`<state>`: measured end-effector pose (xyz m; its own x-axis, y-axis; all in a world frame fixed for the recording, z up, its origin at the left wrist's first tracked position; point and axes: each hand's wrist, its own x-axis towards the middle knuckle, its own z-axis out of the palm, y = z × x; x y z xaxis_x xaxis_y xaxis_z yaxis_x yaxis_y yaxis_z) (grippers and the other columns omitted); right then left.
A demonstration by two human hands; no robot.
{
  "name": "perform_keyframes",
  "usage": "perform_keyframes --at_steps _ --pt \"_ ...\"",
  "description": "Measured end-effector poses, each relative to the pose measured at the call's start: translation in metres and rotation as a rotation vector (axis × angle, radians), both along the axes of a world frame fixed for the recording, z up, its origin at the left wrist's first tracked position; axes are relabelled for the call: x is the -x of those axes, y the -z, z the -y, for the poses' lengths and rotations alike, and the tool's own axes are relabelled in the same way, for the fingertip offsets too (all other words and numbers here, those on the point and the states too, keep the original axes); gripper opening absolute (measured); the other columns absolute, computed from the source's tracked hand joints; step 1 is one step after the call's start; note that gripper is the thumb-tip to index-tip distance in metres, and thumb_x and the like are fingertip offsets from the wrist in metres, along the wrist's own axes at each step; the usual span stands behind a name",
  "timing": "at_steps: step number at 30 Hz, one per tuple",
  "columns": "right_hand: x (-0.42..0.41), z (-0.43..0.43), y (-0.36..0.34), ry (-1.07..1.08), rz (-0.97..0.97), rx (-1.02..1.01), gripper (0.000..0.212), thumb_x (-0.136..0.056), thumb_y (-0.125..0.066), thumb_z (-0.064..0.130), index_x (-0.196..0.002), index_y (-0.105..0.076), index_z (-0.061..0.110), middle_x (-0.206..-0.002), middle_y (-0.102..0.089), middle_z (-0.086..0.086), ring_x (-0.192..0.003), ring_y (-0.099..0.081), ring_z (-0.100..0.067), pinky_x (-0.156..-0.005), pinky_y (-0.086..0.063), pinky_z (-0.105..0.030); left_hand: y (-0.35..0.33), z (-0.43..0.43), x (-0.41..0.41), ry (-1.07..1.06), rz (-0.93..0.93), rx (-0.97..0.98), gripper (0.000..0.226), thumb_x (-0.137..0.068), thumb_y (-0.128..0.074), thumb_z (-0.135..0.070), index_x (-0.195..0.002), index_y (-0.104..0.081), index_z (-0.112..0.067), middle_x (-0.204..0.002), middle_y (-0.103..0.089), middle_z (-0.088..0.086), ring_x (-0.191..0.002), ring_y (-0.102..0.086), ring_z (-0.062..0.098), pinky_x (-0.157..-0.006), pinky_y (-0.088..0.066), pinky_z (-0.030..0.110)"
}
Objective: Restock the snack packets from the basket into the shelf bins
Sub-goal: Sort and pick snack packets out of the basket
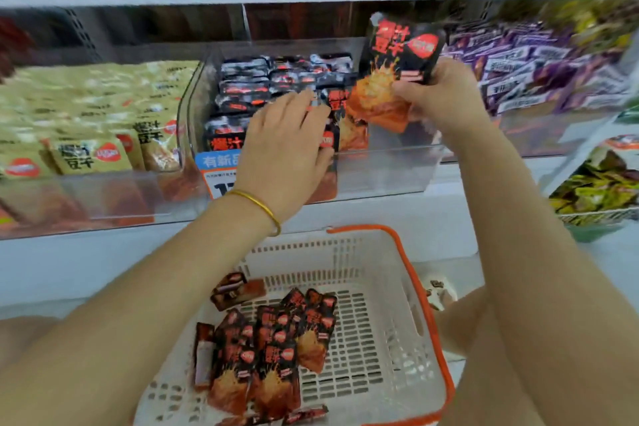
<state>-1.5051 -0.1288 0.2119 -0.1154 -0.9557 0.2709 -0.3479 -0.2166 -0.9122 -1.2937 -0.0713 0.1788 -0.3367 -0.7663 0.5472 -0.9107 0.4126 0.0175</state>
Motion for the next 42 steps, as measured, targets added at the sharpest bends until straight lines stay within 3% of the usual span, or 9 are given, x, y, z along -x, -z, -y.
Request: perform_keyframes --at_steps 6,10,16,23,27,29,37,39,42 --pt "-0.016 0.063 0.032 -0.071 -0.221 -0.513 0.022 -0.076 -0.073 -0.003 -0.075 -0.054 0.009 -0.080 -0.060 -0.011 -0.068 -0.063 -0.021 -0.058 -0.057 -0.029 0.022 0.013 -0.003 -0.117 0.195 -0.074 0.059 -0.095 -0.045 -0.042 -0.146 -0.032 -0.016 -0.153 -0.029 0.014 -0.142 -0.024 0.031 -0.114 -0.010 0.054" --pt "-0.028 0.081 0.044 -0.022 -0.310 -0.544 0.025 -0.076 -0.077 0.008 -0.093 -0.059 0.003 -0.101 -0.063 -0.015 -0.093 -0.064 -0.029 -0.086 -0.054 -0.038 0.025 0.016 -0.004 -0.113 0.210 -0.033 0.057 -0.091 -0.053 -0.039 -0.141 -0.041 -0.013 -0.145 -0.041 0.017 -0.135 -0.036 0.033 -0.112 -0.020 0.056" --pt "-0.040 0.072 0.036 -0.016 -0.735 -0.523 0.038 -0.087 -0.065 0.038 -0.080 -0.049 0.004 -0.099 -0.060 -0.014 -0.094 -0.064 -0.028 -0.085 -0.053 -0.035 0.024 0.016 -0.004 -0.096 0.211 -0.037 0.057 -0.088 -0.056 -0.036 -0.138 -0.045 -0.011 -0.141 -0.045 0.018 -0.132 -0.041 0.034 -0.111 -0.024 0.055" --pt "-0.033 0.034 0.008 0.132 -0.708 -0.290 0.044 -0.084 -0.071 0.032 -0.064 -0.042 0.005 -0.063 -0.047 -0.008 -0.052 -0.045 -0.017 -0.052 -0.038 -0.029 0.018 0.001 -0.003 0.003 0.135 0.077 0.045 -0.090 -0.046 -0.024 -0.131 -0.050 -0.005 -0.139 -0.047 0.018 -0.133 -0.040 0.034 -0.114 -0.021 0.053" --pt "-0.029 -0.048 0.002 -0.005 -0.210 -0.158 0.020 -0.081 -0.072 0.017 -0.067 -0.062 0.008 -0.065 -0.063 -0.013 -0.058 -0.059 -0.023 -0.058 -0.053 -0.034 0.037 -0.033 -0.013 0.203 0.020 0.145 0.038 -0.086 -0.050 -0.006 -0.122 -0.057 0.001 -0.137 -0.049 0.019 -0.130 -0.043 0.034 -0.112 -0.027 0.051" --pt "-0.035 -0.081 0.031 -0.190 -0.071 -0.317 0.016 -0.082 -0.069 0.008 -0.068 -0.063 0.006 -0.062 -0.061 -0.013 -0.054 -0.057 -0.020 -0.050 -0.052 -0.028 0.064 -0.051 -0.026 0.235 0.052 0.053 0.036 -0.085 -0.051 -0.004 -0.120 -0.059 0.000 -0.135 -0.051 0.019 -0.129 -0.045 0.034 -0.109 -0.033 0.051" --pt "-0.093 -0.062 0.266 -0.343 -0.443 -0.932 0.026 -0.088 -0.060 0.011 -0.064 -0.053 0.001 -0.056 -0.048 -0.017 -0.055 -0.052 -0.025 -0.061 -0.044 -0.036 0.155 -0.058 -0.086 0.096 0.241 -0.658 0.041 -0.083 -0.060 -0.008 -0.123 -0.056 -0.005 -0.135 -0.050 0.018 -0.127 -0.045 0.037 -0.106 -0.037 0.050" --pt "-0.100 -0.067 0.311 -0.333 -0.493 -1.004 0.024 -0.086 -0.061 0.013 -0.085 -0.060 -0.011 -0.072 -0.051 -0.033 -0.060 -0.057 -0.030 -0.060 -0.044 -0.039 0.168 -0.056 -0.092 0.008 0.253 -0.851 0.045 -0.093 -0.051 -0.019 -0.136 -0.044 -0.009 -0.146 -0.036 0.012 -0.136 -0.030 0.031 -0.112 -0.030 0.043" --pt "-0.107 -0.074 0.359 -0.325 -0.451 -1.067 0.045 -0.083 -0.066 0.009 -0.123 -0.050 -0.001 -0.107 -0.060 -0.022 -0.090 -0.062 -0.031 -0.074 -0.053 -0.042 0.186 -0.053 -0.099 -0.012 0.361 -0.982 0.042 -0.097 -0.041 -0.030 -0.136 -0.040 -0.014 -0.142 -0.035 0.007 -0.131 -0.031 0.027 -0.104 -0.037 0.040"
